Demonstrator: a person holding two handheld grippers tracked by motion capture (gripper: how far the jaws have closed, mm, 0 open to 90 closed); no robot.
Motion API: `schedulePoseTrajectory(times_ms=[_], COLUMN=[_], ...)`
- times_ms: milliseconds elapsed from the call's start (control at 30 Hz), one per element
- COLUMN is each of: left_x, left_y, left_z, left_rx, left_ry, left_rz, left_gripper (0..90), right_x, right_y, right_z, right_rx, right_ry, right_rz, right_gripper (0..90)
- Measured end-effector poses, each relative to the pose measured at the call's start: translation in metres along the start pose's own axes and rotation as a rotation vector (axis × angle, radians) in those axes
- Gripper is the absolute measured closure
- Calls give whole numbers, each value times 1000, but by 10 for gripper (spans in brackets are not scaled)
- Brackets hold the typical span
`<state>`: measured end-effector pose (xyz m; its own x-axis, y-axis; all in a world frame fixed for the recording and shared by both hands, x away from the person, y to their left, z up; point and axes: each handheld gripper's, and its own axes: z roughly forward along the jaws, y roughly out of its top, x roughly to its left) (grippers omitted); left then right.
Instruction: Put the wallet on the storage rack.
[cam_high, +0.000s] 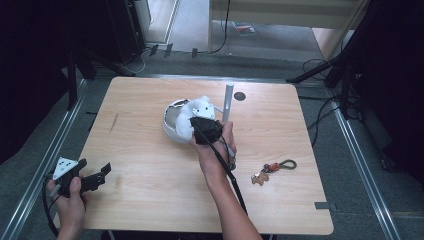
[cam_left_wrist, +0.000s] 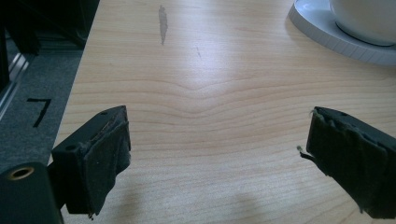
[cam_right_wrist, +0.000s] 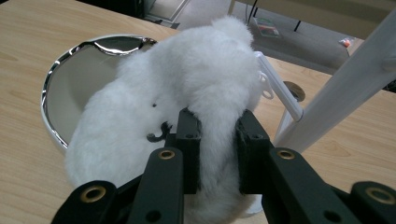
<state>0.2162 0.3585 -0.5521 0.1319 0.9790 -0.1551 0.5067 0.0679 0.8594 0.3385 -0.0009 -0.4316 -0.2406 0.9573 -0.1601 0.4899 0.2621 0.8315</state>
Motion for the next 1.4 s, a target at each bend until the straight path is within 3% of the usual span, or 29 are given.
schedulePoseTrajectory(times_ms=[200, 300, 333, 367, 433, 567, 667, 867, 1000, 1200, 1400], left_x=[0, 0, 0, 0, 0, 0, 0, 0, 0, 0, 0], left_y=[0, 0, 0, 0, 0, 0, 0, 0, 0, 0, 0], left_z=[0, 0, 0, 0, 0, 0, 0, 0, 0, 0, 0], left_rx=[1, -1, -1, -1, -1, 0, 0, 1, 2, 8, 8], left_ry=[-2, -2, -2, -2, -3, -2, -1, -1, -4, -7, -7], left_rz=[-1, -2, -2, -2, -2, -2, 0, 2, 2, 3, 3], left_gripper=[70, 70, 70, 70, 70, 70, 70, 70, 70, 70, 70], right_x=[8, 10, 12, 12, 11, 9, 9, 14, 20, 23, 17], right_y=[2, 2, 2, 2, 3, 3, 2, 1, -4, -12, -14], right_z=[7, 9, 9, 9, 9, 7, 6, 10, 21, 33, 32], right_rx=[1, -25, -48, -48, -75, -108, -123, -124, -85, -47, -56], right_ry=[-40, -18, 15, 15, 92, 200, 221, 207, 209, 200, 231], right_rz=[8, 22, 28, 28, 46, 58, 51, 19, -13, -16, -19], right_gripper=[744, 710, 682, 682, 636, 570, 583, 667, 669, 667, 549])
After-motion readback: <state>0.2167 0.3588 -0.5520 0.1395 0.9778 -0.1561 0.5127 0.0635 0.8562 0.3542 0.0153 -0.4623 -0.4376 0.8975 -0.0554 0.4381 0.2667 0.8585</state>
